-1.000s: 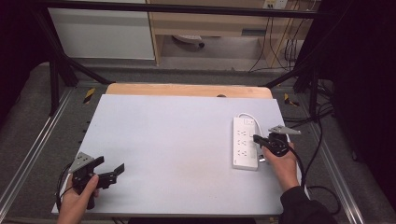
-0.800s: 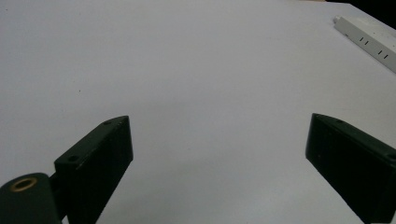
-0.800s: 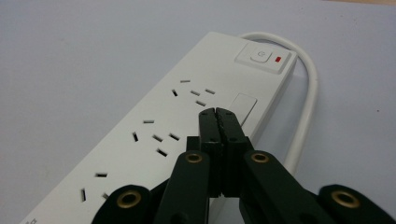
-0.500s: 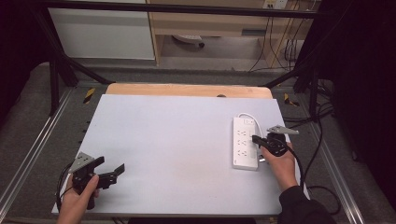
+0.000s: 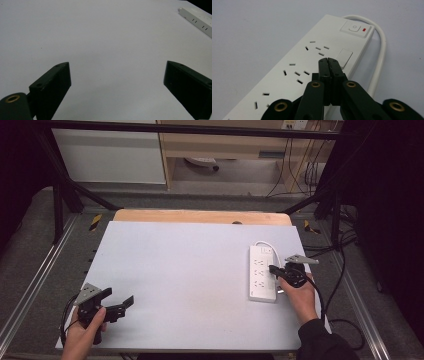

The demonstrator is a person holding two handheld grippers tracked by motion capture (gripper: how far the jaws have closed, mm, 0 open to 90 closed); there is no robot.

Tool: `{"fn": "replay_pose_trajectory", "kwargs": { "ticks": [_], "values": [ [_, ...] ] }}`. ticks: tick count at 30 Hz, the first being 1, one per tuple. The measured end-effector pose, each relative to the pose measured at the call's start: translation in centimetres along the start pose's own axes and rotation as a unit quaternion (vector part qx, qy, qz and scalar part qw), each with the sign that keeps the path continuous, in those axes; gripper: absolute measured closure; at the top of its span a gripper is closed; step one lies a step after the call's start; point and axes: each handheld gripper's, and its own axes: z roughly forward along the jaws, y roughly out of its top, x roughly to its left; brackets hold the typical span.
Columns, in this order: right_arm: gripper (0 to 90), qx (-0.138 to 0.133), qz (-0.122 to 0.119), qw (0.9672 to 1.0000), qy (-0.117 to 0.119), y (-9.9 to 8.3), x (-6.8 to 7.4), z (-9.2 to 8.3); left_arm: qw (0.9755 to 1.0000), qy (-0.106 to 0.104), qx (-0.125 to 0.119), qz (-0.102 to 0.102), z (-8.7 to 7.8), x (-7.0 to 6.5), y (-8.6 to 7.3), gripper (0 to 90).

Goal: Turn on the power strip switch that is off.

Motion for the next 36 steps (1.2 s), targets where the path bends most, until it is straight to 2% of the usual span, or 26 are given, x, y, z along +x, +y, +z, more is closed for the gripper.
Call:
{"fn": "replay_pose_trajectory", "kwargs": {
  "ticks": [36],
  "values": [
    [90.0, -0.002, 0.003, 1.0000, 0.004, -0.20, 0.03, 0.34, 1.0000, 0.000, 0.001, 0.002, 0.00, -0.06, 0.00, 7.5]
  ]
}}
